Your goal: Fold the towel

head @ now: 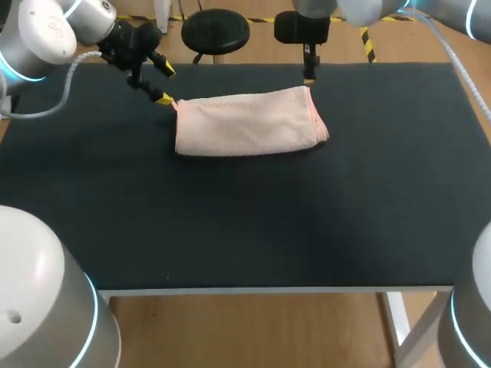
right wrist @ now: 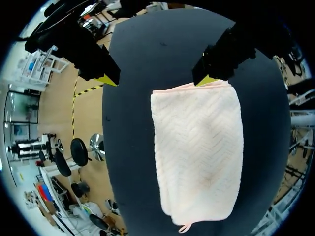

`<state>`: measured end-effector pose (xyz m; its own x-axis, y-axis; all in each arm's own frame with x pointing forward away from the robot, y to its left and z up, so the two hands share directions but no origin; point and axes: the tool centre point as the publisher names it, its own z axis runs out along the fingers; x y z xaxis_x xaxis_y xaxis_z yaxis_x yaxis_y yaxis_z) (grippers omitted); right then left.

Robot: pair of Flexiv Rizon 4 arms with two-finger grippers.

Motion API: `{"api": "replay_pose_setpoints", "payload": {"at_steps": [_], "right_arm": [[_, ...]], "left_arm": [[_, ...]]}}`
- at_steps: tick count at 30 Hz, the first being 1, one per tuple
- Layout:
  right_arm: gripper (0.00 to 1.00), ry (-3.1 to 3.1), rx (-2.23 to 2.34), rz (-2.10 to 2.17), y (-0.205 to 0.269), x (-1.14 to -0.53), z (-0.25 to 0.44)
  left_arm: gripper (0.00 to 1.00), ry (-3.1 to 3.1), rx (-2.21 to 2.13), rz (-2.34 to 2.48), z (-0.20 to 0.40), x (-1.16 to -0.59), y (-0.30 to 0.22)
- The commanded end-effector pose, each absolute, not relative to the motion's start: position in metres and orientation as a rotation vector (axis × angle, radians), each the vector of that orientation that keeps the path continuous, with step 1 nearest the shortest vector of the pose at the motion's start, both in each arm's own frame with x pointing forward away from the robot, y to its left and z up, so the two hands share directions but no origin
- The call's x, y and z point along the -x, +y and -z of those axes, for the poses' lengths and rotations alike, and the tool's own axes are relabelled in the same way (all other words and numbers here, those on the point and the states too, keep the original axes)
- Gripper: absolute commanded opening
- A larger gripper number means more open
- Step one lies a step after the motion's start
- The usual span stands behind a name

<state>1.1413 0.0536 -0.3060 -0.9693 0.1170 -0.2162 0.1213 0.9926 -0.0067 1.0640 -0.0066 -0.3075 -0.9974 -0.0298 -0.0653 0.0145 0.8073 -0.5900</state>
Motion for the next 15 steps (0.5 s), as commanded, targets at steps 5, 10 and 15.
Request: {"api": "replay_pose_setpoints", "payload": {"at_steps": [5, 10, 15], "right_arm": [[1.0, 2.818, -1.199, -1.437, 0.015, -1.141, 0.287], [1.0, 2.588, -1.579, -1.952, -0.009, -1.137, 0.295], [1.0, 2.685, -1.504, -1.9, -0.017, -1.133, 0.3]], "left_arm": [[1.0, 2.917, 0.01, 0.956, 0.309, -1.065, -0.006], [1.0, 2.917, 0.01, 0.956, 0.309, -1.065, -0.006], [1.0, 2.917, 0.01, 0.956, 0.309, -1.065, -0.006]]}}
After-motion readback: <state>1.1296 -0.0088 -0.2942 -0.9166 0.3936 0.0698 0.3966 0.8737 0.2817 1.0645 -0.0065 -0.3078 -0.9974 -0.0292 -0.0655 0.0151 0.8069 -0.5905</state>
